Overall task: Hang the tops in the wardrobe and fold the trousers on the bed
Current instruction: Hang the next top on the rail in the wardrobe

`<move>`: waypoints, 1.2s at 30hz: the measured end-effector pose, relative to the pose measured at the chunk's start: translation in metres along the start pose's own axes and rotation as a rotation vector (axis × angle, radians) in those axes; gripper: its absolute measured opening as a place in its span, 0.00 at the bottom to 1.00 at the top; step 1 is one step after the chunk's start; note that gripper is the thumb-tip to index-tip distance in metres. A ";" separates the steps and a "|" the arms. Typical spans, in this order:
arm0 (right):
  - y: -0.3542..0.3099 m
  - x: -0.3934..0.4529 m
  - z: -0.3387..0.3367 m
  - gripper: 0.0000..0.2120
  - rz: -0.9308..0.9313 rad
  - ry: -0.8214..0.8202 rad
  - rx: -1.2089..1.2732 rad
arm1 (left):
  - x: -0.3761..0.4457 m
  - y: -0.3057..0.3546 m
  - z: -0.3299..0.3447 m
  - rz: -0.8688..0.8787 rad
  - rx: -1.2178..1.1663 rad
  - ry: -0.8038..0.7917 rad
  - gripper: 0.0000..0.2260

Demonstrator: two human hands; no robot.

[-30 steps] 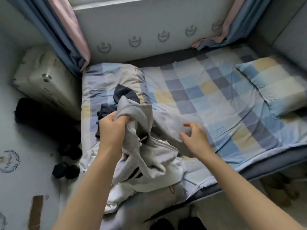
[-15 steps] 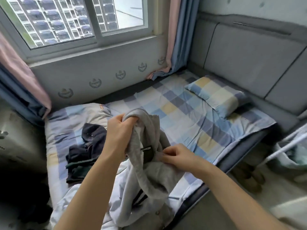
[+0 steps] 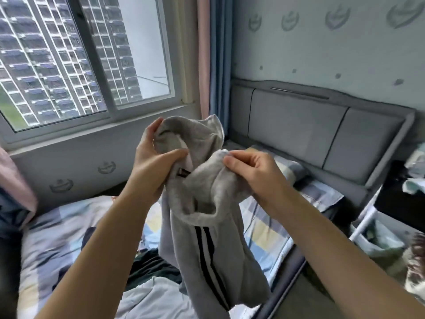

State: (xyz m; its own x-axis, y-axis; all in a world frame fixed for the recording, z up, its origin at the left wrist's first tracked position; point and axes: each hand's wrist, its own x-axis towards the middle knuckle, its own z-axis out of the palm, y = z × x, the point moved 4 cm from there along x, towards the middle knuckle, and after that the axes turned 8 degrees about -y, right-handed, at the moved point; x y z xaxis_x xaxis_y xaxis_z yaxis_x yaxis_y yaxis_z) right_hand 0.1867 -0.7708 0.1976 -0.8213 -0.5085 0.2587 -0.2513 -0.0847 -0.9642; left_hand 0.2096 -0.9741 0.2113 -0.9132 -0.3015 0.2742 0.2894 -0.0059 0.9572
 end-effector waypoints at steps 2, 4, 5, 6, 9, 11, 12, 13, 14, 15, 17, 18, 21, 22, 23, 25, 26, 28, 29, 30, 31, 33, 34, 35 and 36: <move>-0.023 -0.005 -0.006 0.05 -0.007 -0.119 -0.198 | 0.005 0.011 0.015 0.008 -0.084 -0.026 0.24; -0.041 -0.011 -0.025 0.12 0.027 -0.168 -0.575 | 0.012 0.023 0.038 0.024 -0.161 -0.075 0.19; -0.047 -0.012 -0.035 0.15 0.046 -0.117 -0.767 | 0.013 0.026 0.046 0.019 -0.163 -0.103 0.17; -0.057 -0.015 -0.052 0.15 0.043 0.004 -0.920 | 0.015 0.031 0.062 0.013 -0.159 -0.150 0.15; -0.087 -0.026 -0.085 0.10 -0.148 0.278 -0.994 | 0.018 0.035 0.113 -0.038 -0.095 -0.328 0.15; -0.092 -0.025 -0.100 0.23 -0.176 0.190 -1.093 | 0.017 0.040 0.153 -0.030 0.005 -0.484 0.17; -0.092 -0.026 -0.112 0.28 -0.142 0.122 -1.145 | 0.016 0.043 0.176 -0.018 0.052 -0.556 0.17; -0.091 -0.026 -0.122 0.29 -0.099 0.062 -1.159 | 0.016 0.047 0.193 -0.003 0.094 -0.602 0.17; -0.090 -0.027 -0.132 0.29 -0.059 0.023 -1.119 | 0.016 0.049 0.207 0.018 0.131 -0.640 0.17; -0.091 -0.031 -0.149 0.27 -0.014 0.010 -1.067 | 0.016 0.052 0.226 0.036 0.152 -0.684 0.17; -0.095 -0.040 -0.179 0.21 0.047 0.011 -1.021 | 0.016 0.054 0.257 0.044 0.160 -0.777 0.18; -0.097 -0.045 -0.192 0.19 0.082 0.009 -1.011 | 0.015 0.055 0.269 0.044 0.162 -0.823 0.18; -0.110 -0.070 -0.237 0.11 0.180 0.011 -0.850 | 0.014 0.055 0.309 0.089 0.172 -0.910 0.18; -0.114 -0.081 -0.251 0.10 0.199 0.016 -0.765 | 0.014 0.054 0.320 0.106 0.163 -0.928 0.18; -0.118 -0.091 -0.265 0.09 0.208 0.038 -0.680 | 0.014 0.053 0.331 0.120 0.148 -0.951 0.19; -0.128 -0.114 -0.295 0.10 0.214 0.124 -0.492 | 0.013 0.047 0.361 0.150 0.161 -1.003 0.21; -0.133 -0.123 -0.305 0.09 0.206 0.176 -0.398 | 0.011 0.044 0.374 0.179 0.227 -1.036 0.20; -0.143 -0.143 -0.328 0.07 0.167 0.313 -0.245 | 0.005 0.034 0.408 0.238 0.386 -1.105 0.19; -0.147 -0.151 -0.337 0.07 0.148 0.380 -0.181 | 0.004 0.027 0.423 0.265 0.474 -1.131 0.18; -0.153 -0.163 -0.347 0.08 0.125 0.456 -0.128 | 0.000 0.019 0.442 0.289 0.566 -1.166 0.16; -0.159 -0.178 -0.359 0.08 0.100 0.533 -0.075 | -0.006 0.010 0.463 0.299 0.647 -1.197 0.14; -0.166 -0.203 -0.378 0.08 0.090 0.656 0.061 | -0.013 -0.010 0.493 0.295 0.766 -1.210 0.12; -0.169 -0.220 -0.389 0.10 0.093 0.711 0.116 | -0.019 -0.020 0.512 0.284 0.800 -1.229 0.12; -0.174 -0.238 -0.400 0.10 0.088 0.765 0.149 | -0.026 -0.031 0.533 0.249 0.829 -1.249 0.12; -0.178 -0.256 -0.409 0.10 0.082 0.813 0.168 | -0.034 -0.040 0.552 0.177 0.851 -1.263 0.12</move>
State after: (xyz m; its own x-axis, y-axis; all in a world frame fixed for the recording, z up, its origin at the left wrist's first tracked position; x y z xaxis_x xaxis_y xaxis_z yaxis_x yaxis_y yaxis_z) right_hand 0.2318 -0.2753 0.3269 -0.9636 0.2529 0.0866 -0.1478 -0.2337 -0.9610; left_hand 0.0702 -0.4374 0.2150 -0.6531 0.7447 -0.1376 0.5740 0.6053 0.5515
